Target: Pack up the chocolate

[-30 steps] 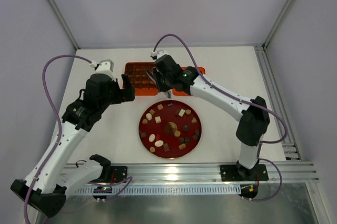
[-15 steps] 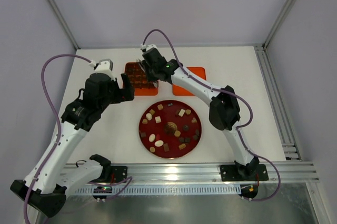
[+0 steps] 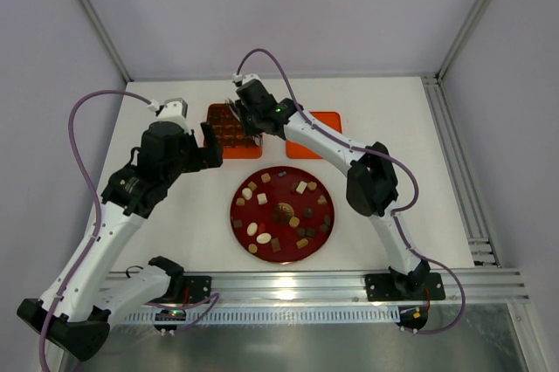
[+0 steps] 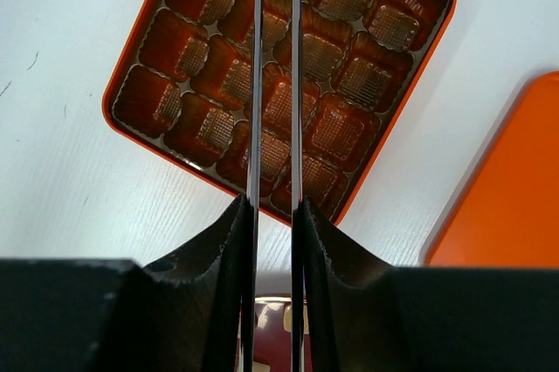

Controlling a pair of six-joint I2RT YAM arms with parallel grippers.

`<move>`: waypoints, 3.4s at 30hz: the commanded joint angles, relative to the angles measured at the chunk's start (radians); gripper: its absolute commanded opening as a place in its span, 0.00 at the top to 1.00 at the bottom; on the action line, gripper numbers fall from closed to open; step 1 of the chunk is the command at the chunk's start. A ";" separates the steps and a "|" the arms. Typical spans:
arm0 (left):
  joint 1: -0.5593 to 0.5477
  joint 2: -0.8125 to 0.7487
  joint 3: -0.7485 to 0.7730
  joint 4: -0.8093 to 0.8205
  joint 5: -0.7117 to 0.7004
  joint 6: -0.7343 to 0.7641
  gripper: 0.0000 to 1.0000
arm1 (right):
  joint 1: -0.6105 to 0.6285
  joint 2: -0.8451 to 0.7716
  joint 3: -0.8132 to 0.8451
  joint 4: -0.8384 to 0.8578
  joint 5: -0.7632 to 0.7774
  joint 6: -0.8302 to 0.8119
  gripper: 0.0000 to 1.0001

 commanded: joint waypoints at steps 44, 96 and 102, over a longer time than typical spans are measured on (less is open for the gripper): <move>0.003 0.009 -0.001 0.057 0.025 -0.006 0.00 | 0.006 -0.731 -0.656 -0.018 0.025 0.078 0.62; 0.003 0.017 -0.049 0.076 0.030 -0.018 0.00 | 0.200 -0.994 -1.022 -0.252 0.120 0.259 0.59; 0.003 0.017 -0.050 0.076 0.027 -0.012 0.00 | 0.200 -0.982 -1.004 -0.256 0.123 0.261 0.59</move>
